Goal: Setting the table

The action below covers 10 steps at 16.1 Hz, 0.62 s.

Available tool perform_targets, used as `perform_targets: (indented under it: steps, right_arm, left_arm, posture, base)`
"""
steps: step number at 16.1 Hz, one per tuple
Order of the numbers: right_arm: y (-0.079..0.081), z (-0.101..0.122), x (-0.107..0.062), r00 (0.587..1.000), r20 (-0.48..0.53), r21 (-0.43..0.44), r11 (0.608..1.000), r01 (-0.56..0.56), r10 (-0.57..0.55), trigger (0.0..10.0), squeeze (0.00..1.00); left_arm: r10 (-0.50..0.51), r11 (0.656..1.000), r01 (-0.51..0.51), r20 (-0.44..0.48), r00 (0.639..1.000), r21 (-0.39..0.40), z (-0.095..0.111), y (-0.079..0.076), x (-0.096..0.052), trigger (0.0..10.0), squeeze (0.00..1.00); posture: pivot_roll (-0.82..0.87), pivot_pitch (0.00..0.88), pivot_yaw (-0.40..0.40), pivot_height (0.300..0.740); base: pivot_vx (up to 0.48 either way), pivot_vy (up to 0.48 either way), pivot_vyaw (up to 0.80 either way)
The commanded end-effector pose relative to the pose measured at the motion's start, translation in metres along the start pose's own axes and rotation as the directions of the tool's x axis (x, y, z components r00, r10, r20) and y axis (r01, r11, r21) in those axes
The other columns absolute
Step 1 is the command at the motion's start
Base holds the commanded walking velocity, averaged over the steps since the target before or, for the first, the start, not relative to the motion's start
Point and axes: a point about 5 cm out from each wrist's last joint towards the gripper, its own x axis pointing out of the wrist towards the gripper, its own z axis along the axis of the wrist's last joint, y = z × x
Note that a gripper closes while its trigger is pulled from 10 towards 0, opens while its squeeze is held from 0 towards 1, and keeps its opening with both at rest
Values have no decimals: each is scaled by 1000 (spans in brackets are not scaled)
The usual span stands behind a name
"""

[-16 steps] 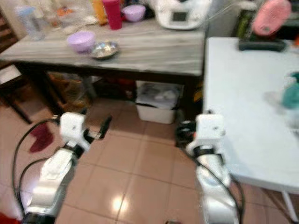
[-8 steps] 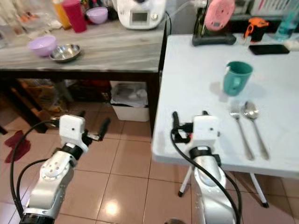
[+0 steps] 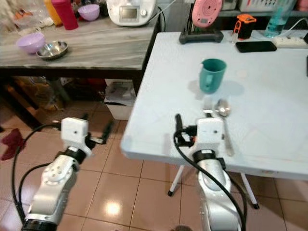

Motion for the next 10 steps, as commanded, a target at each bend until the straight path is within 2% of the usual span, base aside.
perform_targets:
  steps: [1, 4, 5, 7, 9, 10]
  right_arm:
    - [-4, 2, 0, 1000, 6, -3, 1000, 11, -11, 10000, 0]
    - [-3, 1, 1, 1000, 5, -8, 1000, 9, -9, 10000, 0]
    - [-3, 2, 1, 1000, 7, -10, 1000, 9, -8, 10000, 0]
    - [-1, 2, 3, 1000, 10, -8, 1000, 4, -4, 10000, 0]
    - [1, 2, 6, 1000, 11, -4, 1000, -2, 2, 10000, 0]
    - [3, 3, 9, 1000, 9, 10, 1000, -2, 2, 10000, 0]
  left_arm:
    - [-21, 1000, 21, -2, 1000, 0, 0, -4, 1, 10000, 0]
    - [-19, 1000, 19, -4, 1000, -1, 0, -3, 2, 10000, 0]
    - [-19, 999, 19, 6, 1000, -26, 0, -4, 1, 10000, 0]
    - [-33, 999, 32, -18, 999, -20, -5, -5, 0, 10000, 0]
    - [-85, 996, 85, -31, 996, -27, -10, -7, -3, 10000, 0]
    - [-150, 989, 150, -47, 988, -12, -14, -10, -5, 10000, 0]
  posture:
    - [-192, 123, 113, 740]
    - [-194, 124, 116, 740]
    - [-195, 125, 115, 740]
    - [-195, 128, 110, 740]
    - [-193, 127, 109, 740]
    - [-193, 127, 106, 740]
  base:
    - [0, -285, 0]
    - [0, -284, 0]
    - [0, 0, 0]
    - [0, 0, 0]
    - [0, 0, 0]
    - [0, 0, 0]
